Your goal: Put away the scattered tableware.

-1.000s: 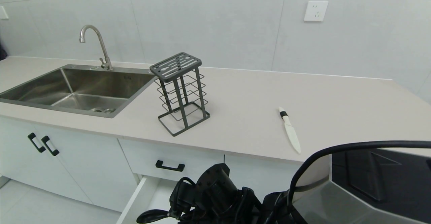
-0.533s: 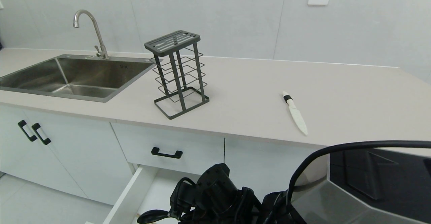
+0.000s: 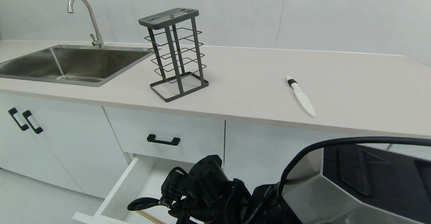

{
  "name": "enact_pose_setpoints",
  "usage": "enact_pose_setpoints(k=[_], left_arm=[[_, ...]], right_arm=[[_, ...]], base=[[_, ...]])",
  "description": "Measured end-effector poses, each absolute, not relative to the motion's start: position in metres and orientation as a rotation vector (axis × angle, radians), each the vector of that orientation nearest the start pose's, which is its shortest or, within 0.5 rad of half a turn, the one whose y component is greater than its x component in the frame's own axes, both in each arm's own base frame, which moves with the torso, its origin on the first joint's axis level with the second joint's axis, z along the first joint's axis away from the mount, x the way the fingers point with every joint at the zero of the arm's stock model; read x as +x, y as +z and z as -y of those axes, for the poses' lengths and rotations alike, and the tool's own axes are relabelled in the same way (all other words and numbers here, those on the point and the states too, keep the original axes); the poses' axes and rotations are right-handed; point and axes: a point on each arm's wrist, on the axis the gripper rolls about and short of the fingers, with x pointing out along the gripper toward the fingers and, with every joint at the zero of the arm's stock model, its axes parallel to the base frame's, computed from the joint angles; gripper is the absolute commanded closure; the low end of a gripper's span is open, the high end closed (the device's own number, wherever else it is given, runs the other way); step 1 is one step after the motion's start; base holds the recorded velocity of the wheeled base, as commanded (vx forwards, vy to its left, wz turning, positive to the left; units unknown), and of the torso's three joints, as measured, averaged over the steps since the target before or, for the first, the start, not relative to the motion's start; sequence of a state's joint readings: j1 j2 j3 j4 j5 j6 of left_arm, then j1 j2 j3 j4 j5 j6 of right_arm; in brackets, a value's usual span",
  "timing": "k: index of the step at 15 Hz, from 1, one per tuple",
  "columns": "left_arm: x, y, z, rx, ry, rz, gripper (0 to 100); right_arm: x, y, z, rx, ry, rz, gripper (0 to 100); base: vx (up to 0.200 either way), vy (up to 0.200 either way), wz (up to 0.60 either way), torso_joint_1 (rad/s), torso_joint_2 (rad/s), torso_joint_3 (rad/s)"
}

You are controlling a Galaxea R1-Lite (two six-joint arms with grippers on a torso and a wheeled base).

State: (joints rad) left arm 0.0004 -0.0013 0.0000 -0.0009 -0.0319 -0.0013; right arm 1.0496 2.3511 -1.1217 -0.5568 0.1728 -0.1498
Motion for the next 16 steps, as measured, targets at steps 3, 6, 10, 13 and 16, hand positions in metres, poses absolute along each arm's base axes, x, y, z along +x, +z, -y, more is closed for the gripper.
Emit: enact_pose_setpoints(k=[3,6,10,13,16], left_arm=[[-0.023,0.076,0.001,-0.001,-0.031,0.003,0],[-0.023,0.076,0.001,-0.001,-0.031,0.003,0],[-0.023,0.076,0.001,-0.001,-0.031,0.003,0],[-0.023,0.076,0.001,-0.001,-0.031,0.003,0],[-0.023,0.076,0.001,-0.001,-0.031,0.003,0]], right_arm=[[0.216,0.006,-0.374,-0.429,1.212,-0.543,100],[0.225,-0.005,-0.378,-0.425,1.192,-0.548,100],[0.236,-0.022,-0.386,-0.432,1.142,-0.556,100],[0.243,-0.032,-0.389,-0.434,1.130,-0.567,100],[0.246,-0.040,-0.390,-0.439,1.123,-0.582,100]], base=[[0.000,0.000,0.00,0.000,0.00,0.000],[0.000,0.000,0.00,0.000,0.00,0.000],[0.000,0.000,0.00,0.000,0.00,0.000],[0.000,0.000,0.00,0.000,0.00,0.000],[0.000,0.000,0.00,0.000,0.00,0.000]])
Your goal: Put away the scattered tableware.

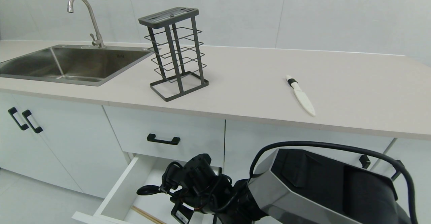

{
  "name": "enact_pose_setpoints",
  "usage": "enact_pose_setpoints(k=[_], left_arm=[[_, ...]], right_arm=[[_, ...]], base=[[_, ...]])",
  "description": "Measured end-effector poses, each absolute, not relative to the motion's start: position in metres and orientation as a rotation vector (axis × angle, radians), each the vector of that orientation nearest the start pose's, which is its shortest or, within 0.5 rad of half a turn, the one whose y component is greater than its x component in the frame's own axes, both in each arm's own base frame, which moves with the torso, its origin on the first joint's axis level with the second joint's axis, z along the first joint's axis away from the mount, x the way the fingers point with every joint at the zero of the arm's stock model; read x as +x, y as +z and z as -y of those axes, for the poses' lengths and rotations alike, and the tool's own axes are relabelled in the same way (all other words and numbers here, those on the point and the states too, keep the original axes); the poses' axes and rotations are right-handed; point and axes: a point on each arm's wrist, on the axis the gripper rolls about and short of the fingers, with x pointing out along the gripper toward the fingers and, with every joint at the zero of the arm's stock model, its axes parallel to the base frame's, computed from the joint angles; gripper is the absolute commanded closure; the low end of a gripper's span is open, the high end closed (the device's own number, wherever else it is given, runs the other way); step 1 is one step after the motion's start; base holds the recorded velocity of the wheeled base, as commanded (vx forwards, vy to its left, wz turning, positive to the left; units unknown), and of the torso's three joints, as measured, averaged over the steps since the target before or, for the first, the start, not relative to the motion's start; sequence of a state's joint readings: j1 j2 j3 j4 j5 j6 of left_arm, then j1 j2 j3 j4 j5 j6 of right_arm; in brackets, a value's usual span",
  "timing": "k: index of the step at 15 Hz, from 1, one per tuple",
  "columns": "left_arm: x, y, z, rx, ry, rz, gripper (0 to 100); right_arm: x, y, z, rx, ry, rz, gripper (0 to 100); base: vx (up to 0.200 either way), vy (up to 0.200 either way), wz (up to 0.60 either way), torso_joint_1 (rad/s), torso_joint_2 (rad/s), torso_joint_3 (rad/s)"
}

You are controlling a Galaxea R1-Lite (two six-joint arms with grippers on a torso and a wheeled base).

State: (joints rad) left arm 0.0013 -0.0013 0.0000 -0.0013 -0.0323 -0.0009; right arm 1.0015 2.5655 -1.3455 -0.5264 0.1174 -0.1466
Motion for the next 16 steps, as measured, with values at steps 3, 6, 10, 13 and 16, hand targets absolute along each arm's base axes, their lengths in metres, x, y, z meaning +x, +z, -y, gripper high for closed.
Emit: enact_pose_setpoints(k=[3,6,10,13,16], left_arm=[[-0.023,0.076,0.001,-0.001,-0.031,0.003,0],[-0.023,0.076,0.001,-0.001,-0.031,0.003,0],[-0.023,0.075,0.001,-0.001,-0.031,0.002,0],[-0.023,0.076,0.001,-0.001,-0.031,0.003,0],[-0.023,0.076,0.001,-0.001,-0.031,0.003,0]], right_arm=[[0.247,-0.046,-0.390,-0.447,1.120,-0.602,100],[0.247,-0.055,-0.389,-0.456,1.119,-0.624,100],[0.249,-0.061,-0.391,-0.466,1.116,-0.649,100],[0.251,-0.062,-0.392,-0.468,1.114,-0.654,100],[0.252,-0.063,-0.392,-0.503,1.108,-0.725,100]], base=[[0.000,0.000,0.00,0.000,0.00,0.000],[0.000,0.000,0.00,0.000,0.00,0.000],[0.000,0.000,0.00,0.000,0.00,0.000],[0.000,0.000,0.00,0.000,0.00,0.000],[0.000,0.000,0.00,0.000,0.00,0.000]])
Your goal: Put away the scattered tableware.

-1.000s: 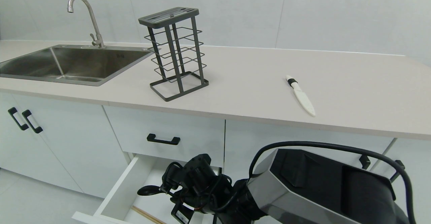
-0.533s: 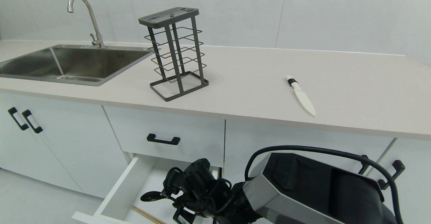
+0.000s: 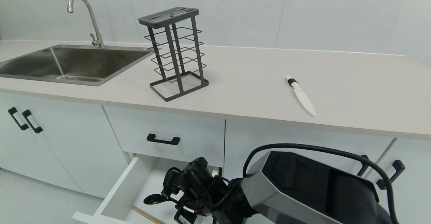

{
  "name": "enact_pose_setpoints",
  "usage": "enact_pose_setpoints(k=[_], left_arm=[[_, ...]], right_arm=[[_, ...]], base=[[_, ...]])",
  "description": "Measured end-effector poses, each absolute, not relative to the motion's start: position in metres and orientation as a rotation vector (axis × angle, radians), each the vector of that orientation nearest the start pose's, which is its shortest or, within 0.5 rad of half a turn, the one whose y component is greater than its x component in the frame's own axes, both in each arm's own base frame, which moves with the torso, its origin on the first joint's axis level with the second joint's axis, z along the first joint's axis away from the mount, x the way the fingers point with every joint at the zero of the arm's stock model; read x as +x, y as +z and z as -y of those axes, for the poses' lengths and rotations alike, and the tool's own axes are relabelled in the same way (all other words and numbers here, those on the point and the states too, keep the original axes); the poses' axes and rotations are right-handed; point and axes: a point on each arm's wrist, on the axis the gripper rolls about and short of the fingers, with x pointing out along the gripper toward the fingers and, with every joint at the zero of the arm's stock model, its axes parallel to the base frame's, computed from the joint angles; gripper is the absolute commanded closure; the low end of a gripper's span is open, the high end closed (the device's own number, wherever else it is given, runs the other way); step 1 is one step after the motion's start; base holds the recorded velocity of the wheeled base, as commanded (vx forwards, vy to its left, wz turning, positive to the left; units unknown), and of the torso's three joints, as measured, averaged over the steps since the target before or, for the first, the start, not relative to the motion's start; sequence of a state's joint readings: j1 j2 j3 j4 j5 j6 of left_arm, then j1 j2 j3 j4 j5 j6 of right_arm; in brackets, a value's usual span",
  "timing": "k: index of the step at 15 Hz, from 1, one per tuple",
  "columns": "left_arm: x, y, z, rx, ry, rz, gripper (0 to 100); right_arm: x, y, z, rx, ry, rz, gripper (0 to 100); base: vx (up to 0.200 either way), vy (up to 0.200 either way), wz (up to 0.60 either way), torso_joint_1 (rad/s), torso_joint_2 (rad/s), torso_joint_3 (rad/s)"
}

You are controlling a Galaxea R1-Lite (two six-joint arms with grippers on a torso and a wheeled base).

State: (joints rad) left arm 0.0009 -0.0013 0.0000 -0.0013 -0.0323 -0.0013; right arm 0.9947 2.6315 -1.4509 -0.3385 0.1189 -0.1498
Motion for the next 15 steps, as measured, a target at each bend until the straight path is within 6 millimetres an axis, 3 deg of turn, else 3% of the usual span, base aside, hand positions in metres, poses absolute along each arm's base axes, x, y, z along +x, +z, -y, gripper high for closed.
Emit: enact_pose_setpoints(k=[5,15], left_arm=[[-0.023,0.076,0.001,-0.001,-0.031,0.003,0],[-0.023,0.076,0.001,-0.001,-0.031,0.003,0]], right_arm=[[0.258,-0.057,-0.407,-0.513,1.114,-0.732,100],[0.262,-0.058,-0.411,-0.533,1.193,-0.689,100]], base=[[0.000,0.000,0.00,0.000,0.00,0.000],[0.000,0.000,0.00,-0.012,0.02,0.005]])
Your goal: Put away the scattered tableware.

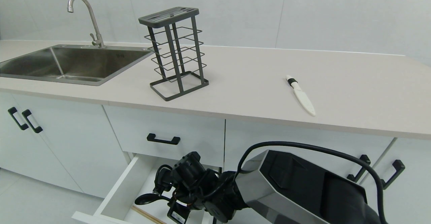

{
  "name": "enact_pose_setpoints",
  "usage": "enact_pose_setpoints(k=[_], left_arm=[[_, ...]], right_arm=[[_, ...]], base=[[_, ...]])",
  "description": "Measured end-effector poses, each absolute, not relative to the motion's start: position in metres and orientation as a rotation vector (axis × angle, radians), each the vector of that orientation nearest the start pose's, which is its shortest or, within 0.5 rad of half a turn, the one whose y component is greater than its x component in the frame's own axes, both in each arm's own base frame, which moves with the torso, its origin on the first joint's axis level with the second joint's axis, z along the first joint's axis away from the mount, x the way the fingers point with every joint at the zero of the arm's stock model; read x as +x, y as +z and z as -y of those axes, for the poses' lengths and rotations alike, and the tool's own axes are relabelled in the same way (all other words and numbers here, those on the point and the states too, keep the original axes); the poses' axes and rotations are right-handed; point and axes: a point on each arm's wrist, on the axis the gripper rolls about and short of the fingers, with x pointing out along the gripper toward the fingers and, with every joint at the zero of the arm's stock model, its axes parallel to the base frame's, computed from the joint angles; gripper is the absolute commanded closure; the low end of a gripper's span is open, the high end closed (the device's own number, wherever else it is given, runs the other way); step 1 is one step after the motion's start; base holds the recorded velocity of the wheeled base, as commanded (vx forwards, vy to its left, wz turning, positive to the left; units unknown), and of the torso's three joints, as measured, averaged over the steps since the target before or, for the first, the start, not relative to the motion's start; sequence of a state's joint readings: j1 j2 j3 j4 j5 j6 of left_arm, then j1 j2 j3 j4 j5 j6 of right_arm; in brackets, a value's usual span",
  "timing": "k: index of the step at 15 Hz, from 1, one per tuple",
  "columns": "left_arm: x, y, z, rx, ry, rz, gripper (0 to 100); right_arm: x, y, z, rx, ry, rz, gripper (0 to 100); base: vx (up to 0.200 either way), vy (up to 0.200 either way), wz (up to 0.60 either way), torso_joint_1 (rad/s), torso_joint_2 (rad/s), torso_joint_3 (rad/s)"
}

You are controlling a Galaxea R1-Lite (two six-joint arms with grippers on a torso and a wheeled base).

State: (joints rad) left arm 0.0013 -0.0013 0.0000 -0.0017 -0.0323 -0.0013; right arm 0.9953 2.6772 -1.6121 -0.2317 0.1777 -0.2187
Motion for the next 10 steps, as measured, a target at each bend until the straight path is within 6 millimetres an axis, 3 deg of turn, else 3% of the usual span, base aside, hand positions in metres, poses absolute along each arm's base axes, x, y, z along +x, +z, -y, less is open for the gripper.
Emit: enact_pose_setpoints(k=[5,8,10], left_arm=[[-0.023,0.075,0.001,-0.001,-0.032,0.002,0],[-0.023,0.076,0.001,-0.001,-0.031,0.003,0],[-0.023,0.076,0.001,-0.001,-0.031,0.003,0]], right_arm=[[0.268,-0.054,-0.414,-0.543,1.149,-0.667,100],[0.284,-0.038,-0.419,-0.518,1.117,-0.596,100],[0.286,-0.038,-0.418,-0.559,1.089,-0.622,100]], base=[[0.000,0.000,0.00,-0.170,0.29,0.112],[0.000,0.000,0.00,-0.026,0.08,0.026],[0.000,0.000,0.00,0.000,0.00,0.000]])
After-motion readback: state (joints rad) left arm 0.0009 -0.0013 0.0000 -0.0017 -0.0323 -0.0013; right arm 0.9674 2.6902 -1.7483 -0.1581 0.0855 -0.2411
